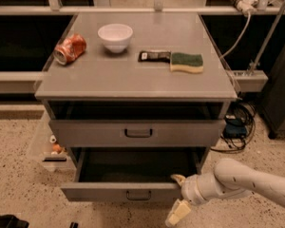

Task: Open middle drawer

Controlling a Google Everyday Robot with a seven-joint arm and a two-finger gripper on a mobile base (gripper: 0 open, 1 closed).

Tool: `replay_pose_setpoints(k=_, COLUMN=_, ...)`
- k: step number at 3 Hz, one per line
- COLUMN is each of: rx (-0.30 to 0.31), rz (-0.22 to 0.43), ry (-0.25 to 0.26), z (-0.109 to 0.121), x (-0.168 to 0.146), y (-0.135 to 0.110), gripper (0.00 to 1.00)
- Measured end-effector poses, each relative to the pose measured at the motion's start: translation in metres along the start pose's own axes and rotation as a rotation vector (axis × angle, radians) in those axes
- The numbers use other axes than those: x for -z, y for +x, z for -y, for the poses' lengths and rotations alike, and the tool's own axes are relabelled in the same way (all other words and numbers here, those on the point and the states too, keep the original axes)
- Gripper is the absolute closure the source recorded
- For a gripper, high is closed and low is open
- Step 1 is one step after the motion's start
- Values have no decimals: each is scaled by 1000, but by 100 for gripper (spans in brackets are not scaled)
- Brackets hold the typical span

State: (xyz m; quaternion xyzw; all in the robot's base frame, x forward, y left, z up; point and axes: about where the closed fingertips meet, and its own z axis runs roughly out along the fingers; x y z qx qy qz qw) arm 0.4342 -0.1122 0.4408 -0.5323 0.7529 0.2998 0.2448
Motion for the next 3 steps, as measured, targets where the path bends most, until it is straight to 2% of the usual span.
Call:
replay_pose_setpoints(k=1, rx=-24, rz=49, ry=26, z=-13, x=18, y=7, gripper=0)
replay_pose_setpoints(k=2, rx=-21, rz=158, ry=108, z=-35, x=72, y=3, gripper=0)
replay_pose_setpoints(k=3, rx=-72, rz=179, ry=173, z=-43, x=98, y=29, gripper=0)
